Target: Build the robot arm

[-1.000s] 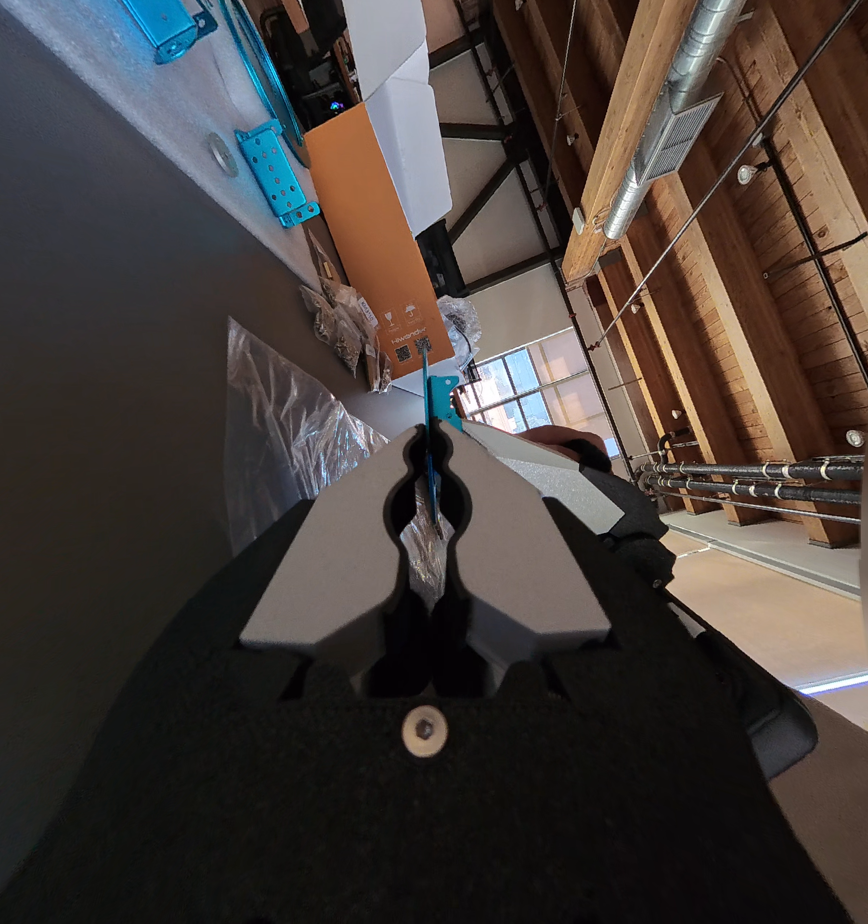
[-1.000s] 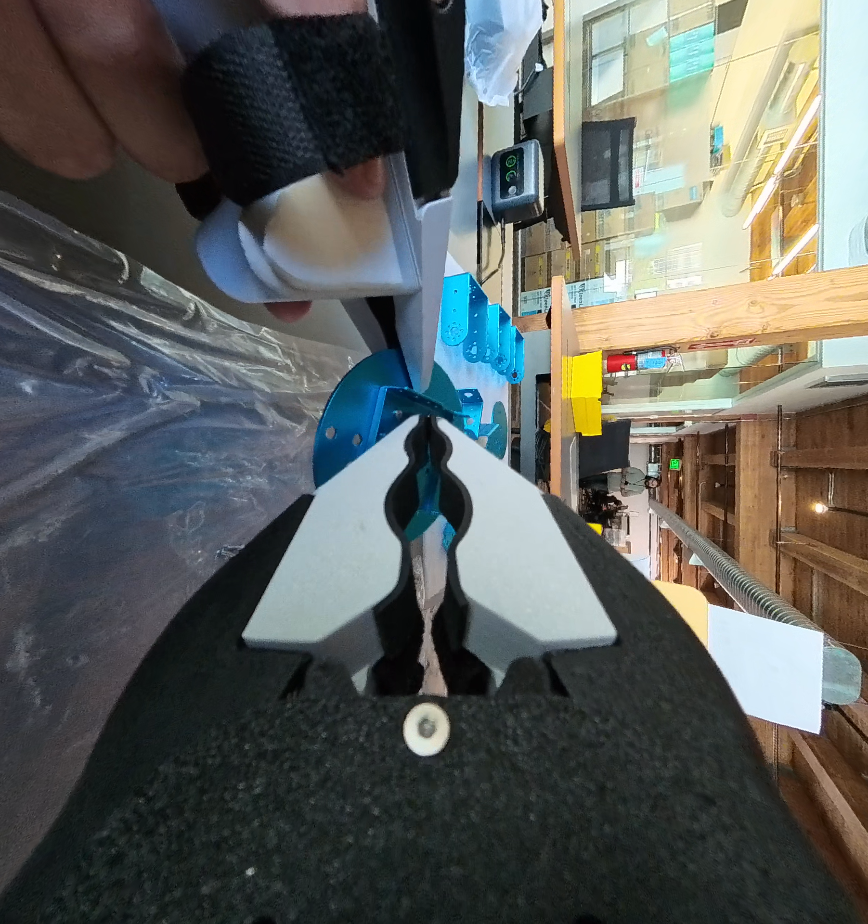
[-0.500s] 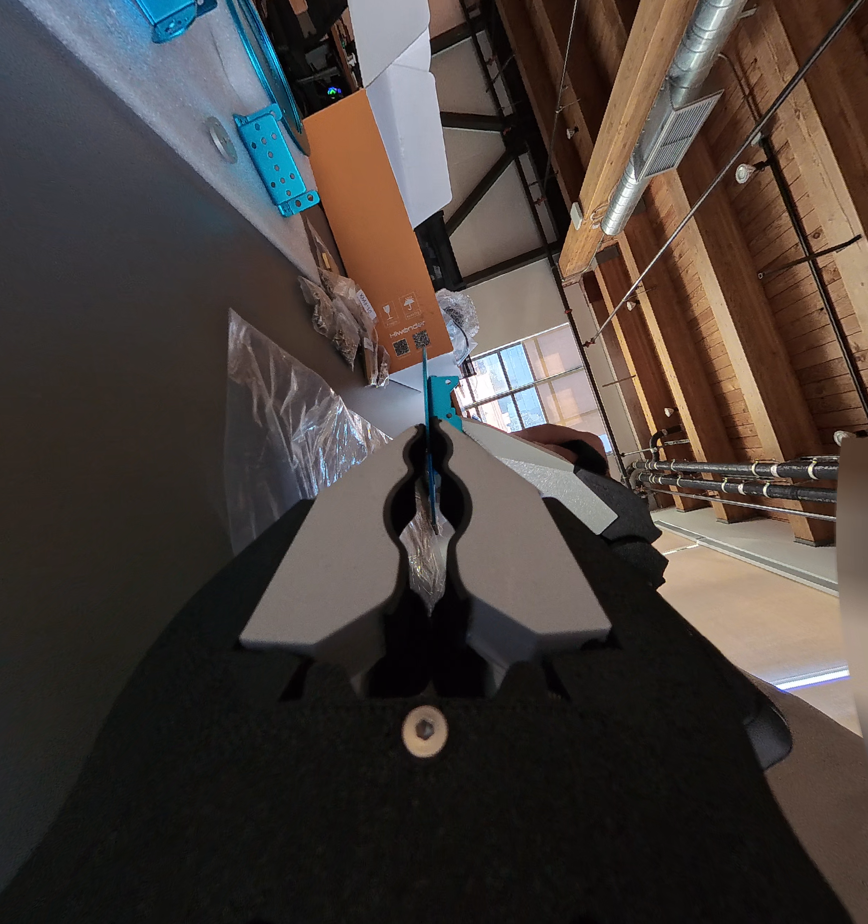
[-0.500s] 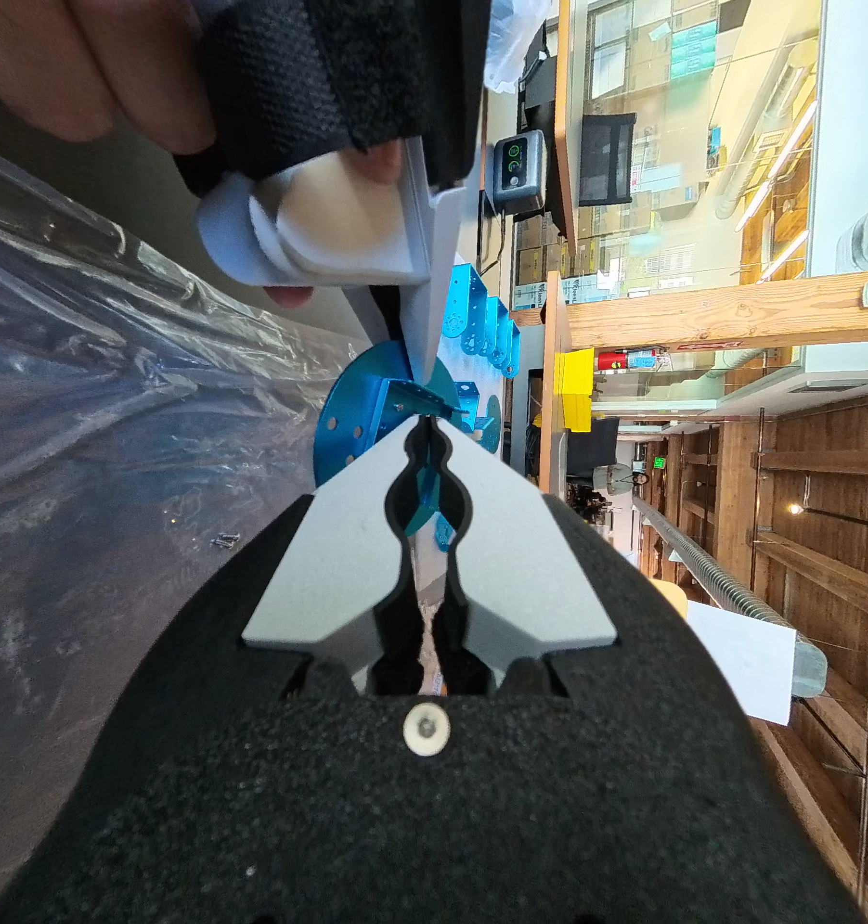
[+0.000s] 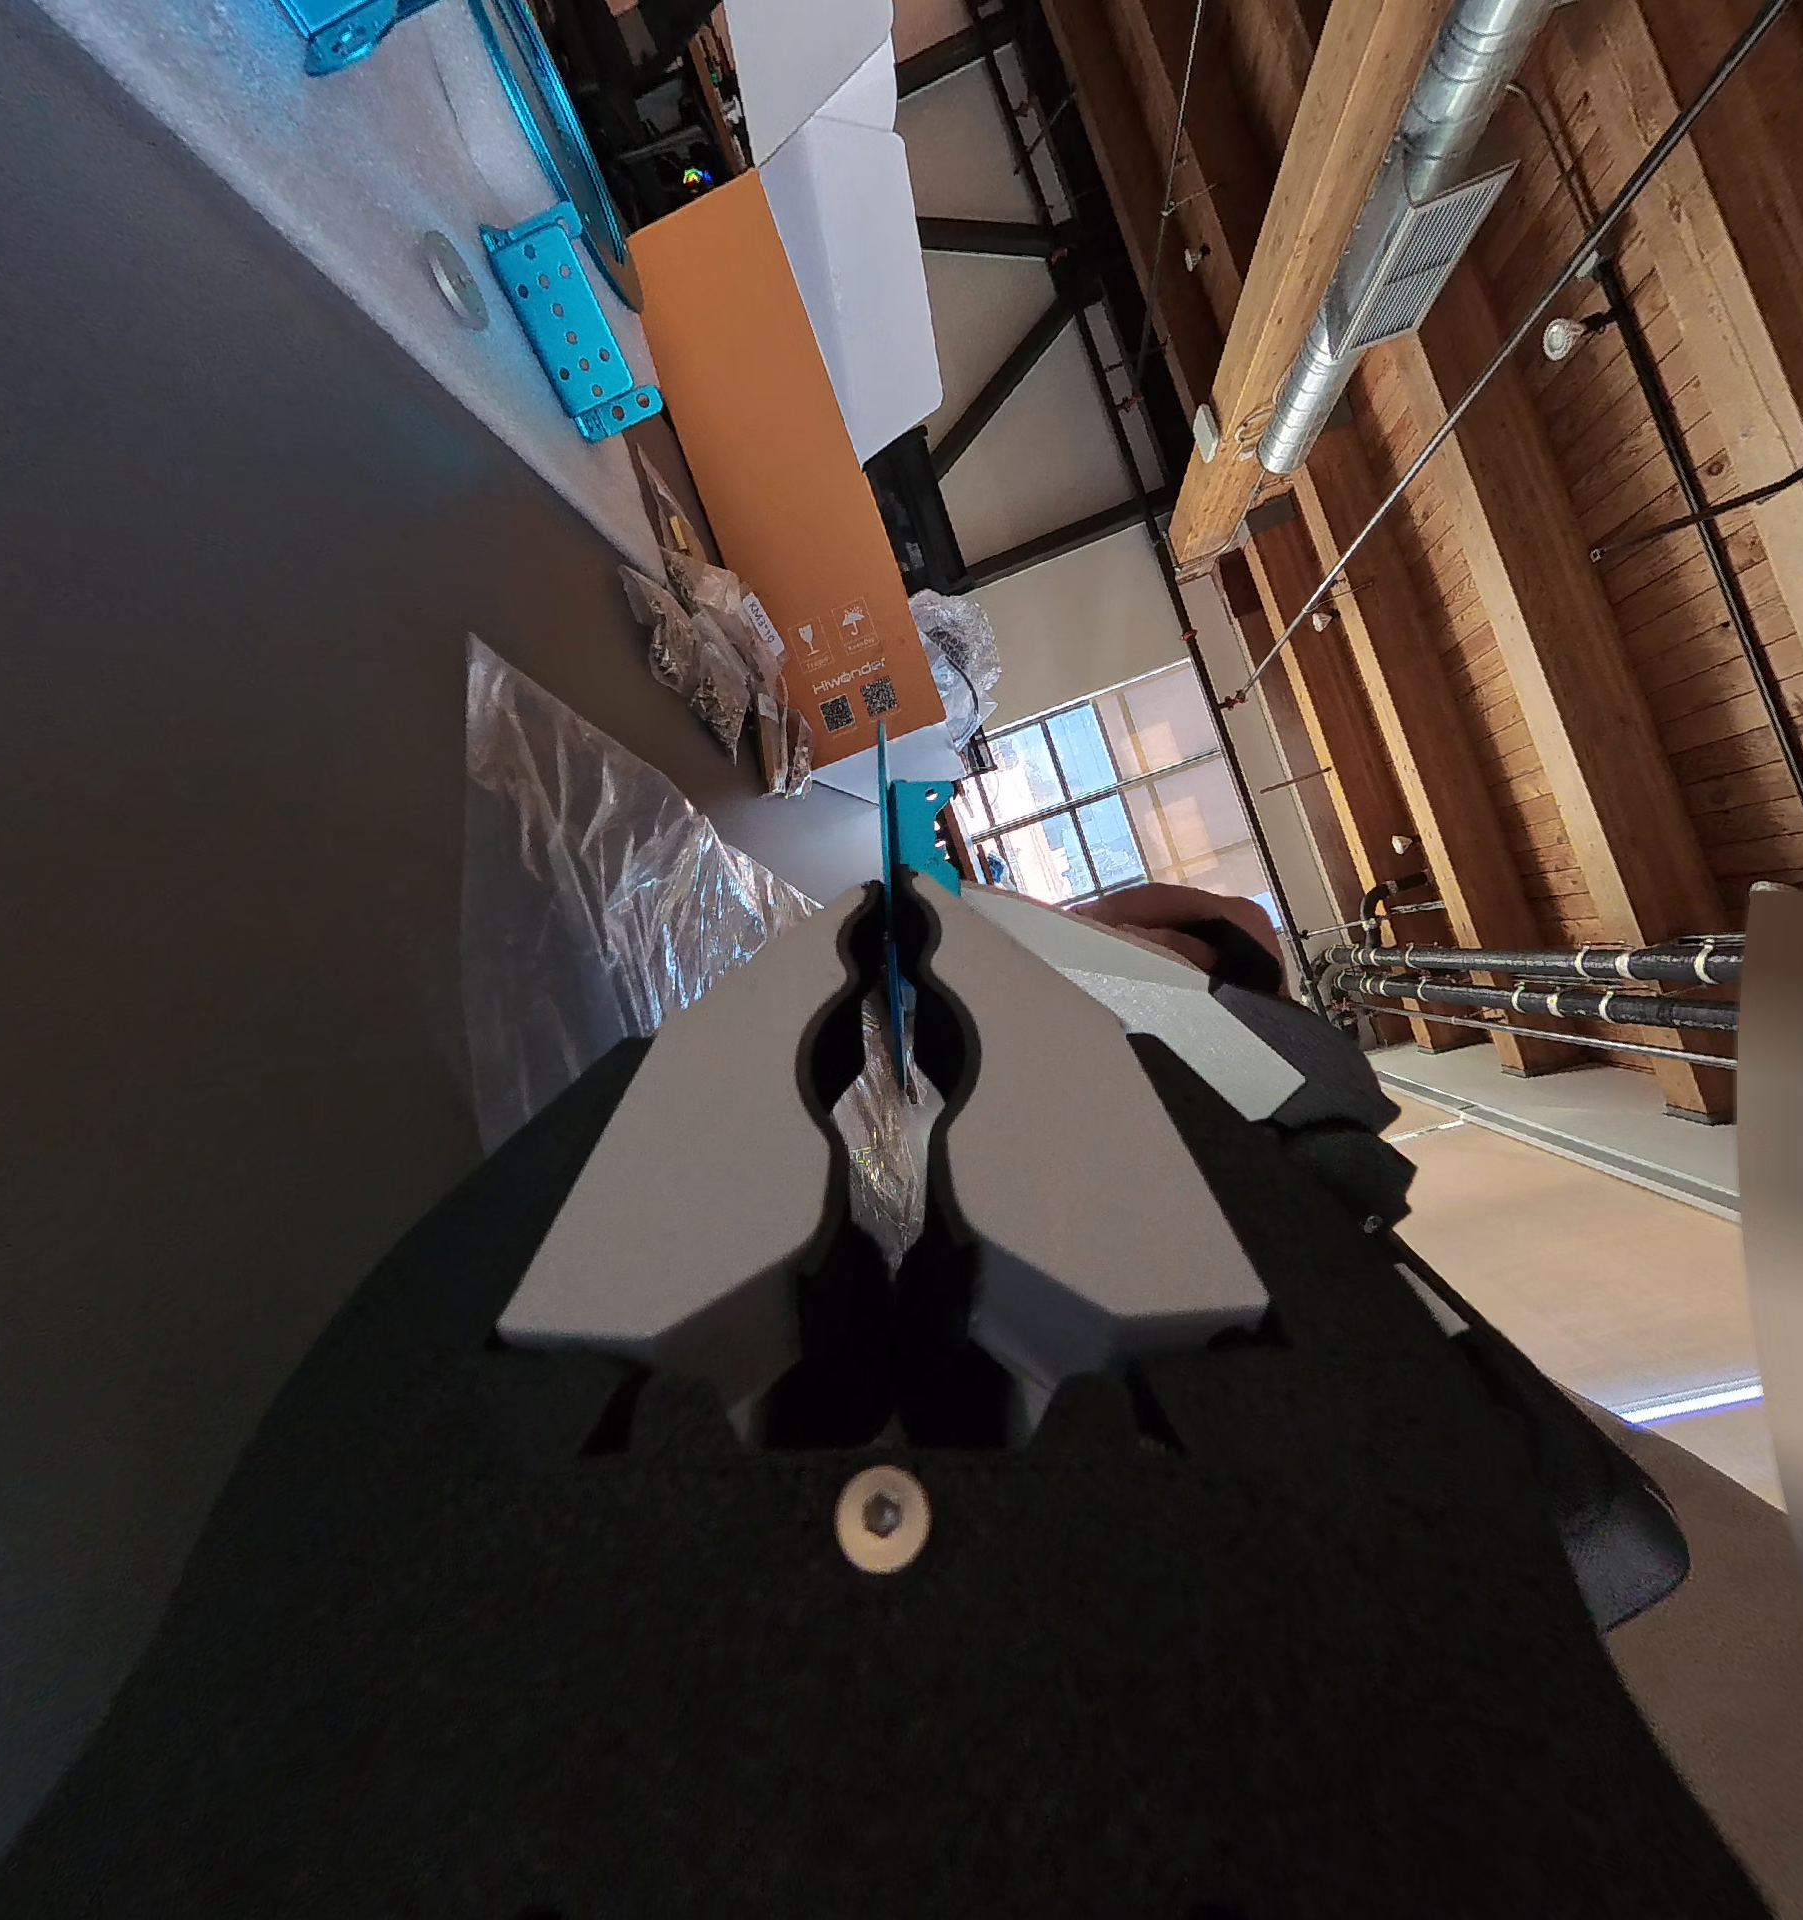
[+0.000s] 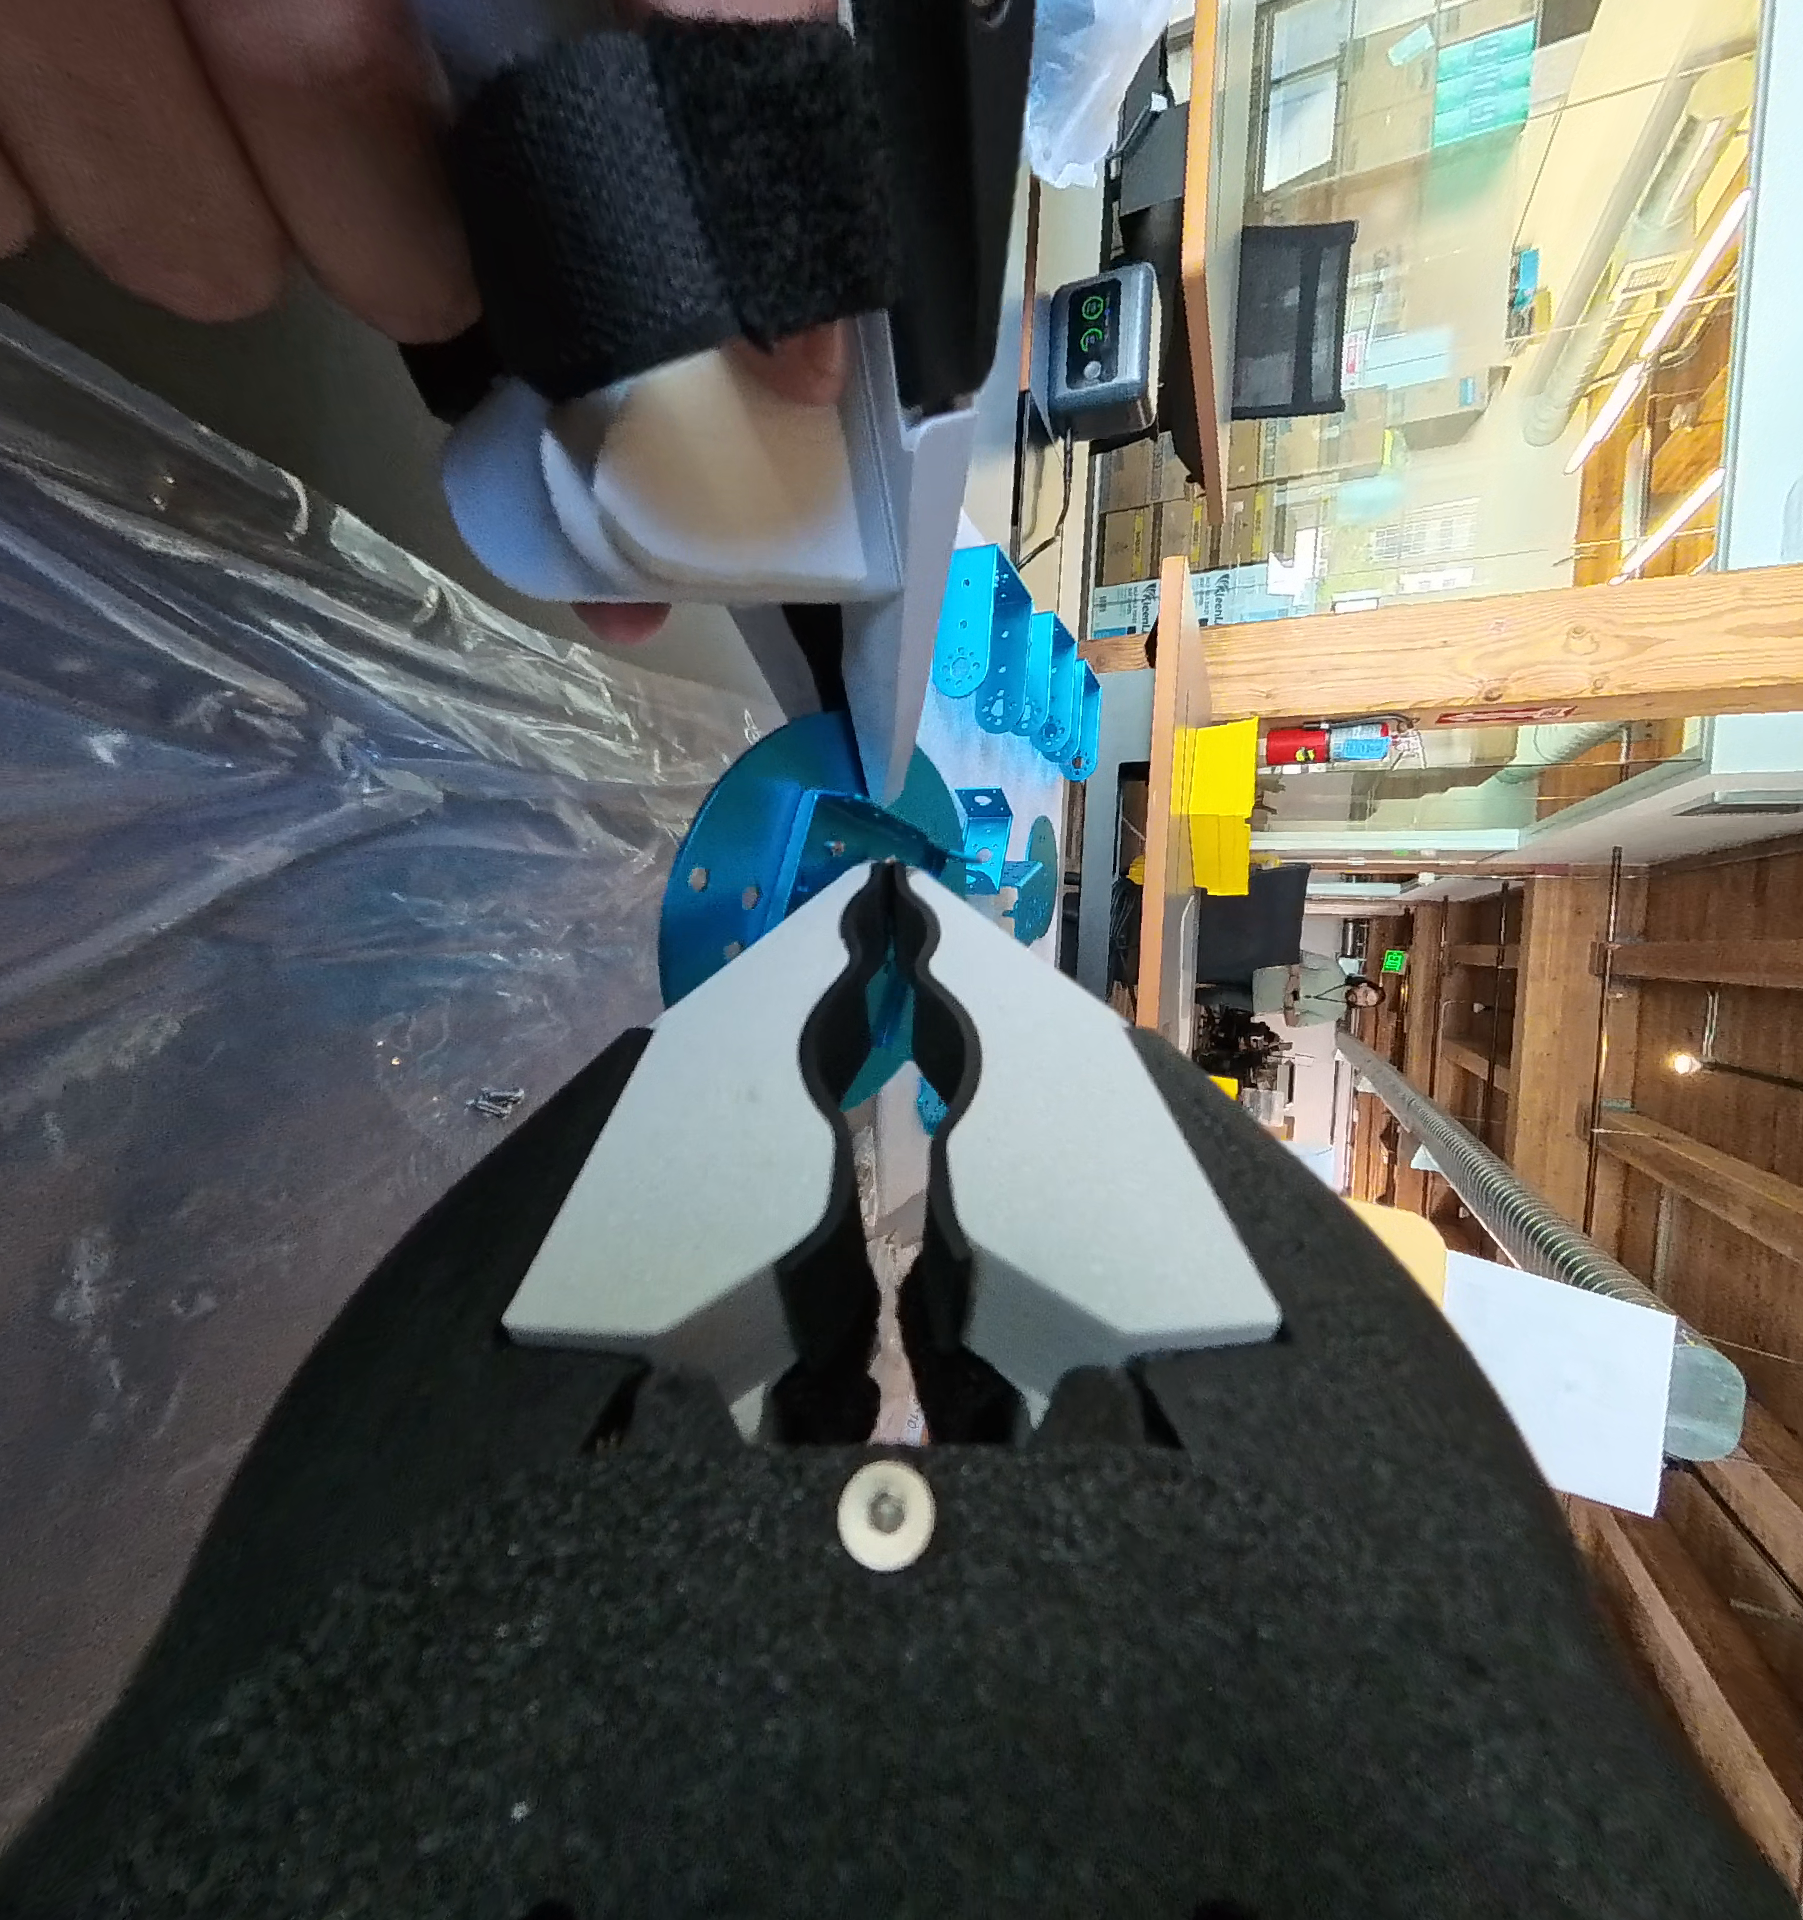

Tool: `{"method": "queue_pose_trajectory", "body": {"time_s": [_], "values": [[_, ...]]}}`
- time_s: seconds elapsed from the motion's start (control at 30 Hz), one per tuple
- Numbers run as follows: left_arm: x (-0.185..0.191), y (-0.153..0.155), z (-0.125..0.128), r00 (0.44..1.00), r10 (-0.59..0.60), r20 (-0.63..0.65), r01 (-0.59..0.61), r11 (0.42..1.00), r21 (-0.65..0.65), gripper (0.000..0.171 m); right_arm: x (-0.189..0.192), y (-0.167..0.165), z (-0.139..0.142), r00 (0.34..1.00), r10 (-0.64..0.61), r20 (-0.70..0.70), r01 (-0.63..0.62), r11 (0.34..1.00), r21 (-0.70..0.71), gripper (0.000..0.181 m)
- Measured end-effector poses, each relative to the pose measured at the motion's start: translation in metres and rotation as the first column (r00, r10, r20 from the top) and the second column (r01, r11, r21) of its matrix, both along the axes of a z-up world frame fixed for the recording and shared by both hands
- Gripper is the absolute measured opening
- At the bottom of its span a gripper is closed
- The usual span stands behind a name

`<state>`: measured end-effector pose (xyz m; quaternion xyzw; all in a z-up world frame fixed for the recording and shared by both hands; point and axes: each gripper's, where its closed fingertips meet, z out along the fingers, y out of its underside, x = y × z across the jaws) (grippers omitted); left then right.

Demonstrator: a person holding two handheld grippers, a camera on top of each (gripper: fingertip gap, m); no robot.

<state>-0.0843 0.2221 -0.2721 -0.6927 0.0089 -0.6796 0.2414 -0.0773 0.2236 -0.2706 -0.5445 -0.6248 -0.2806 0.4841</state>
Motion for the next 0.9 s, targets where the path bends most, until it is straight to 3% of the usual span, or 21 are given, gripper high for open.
{"method": "queue_pose_trajectory", "body": {"time_s": [0.57,0.73,0.83,0.9], "values": [[0.000,0.000,0.000,1.000,-0.003,0.005,0.003,1.000,-0.007,0.000,0.002,-0.001,-0.003,0.998,-0.020,-0.053,0.016,0.996,-0.087,0.000],[-0.001,0.001,0.000,1.000,-0.003,0.009,0.003,1.000,-0.011,0.000,-0.005,-0.012,0.009,0.982,0.022,-0.187,-0.051,0.987,-0.149,0.000],[0.000,0.000,0.000,1.000,-0.006,0.009,0.006,1.000,-0.009,0.000,-0.008,-0.017,0.006,0.962,0.016,-0.273,-0.094,0.957,-0.274,0.015],[0.000,0.000,0.000,1.000,-0.005,0.009,0.005,1.000,-0.010,0.000,-0.008,-0.017,0.000,0.966,0.019,-0.258,-0.102,0.945,-0.310,0.024]]}}
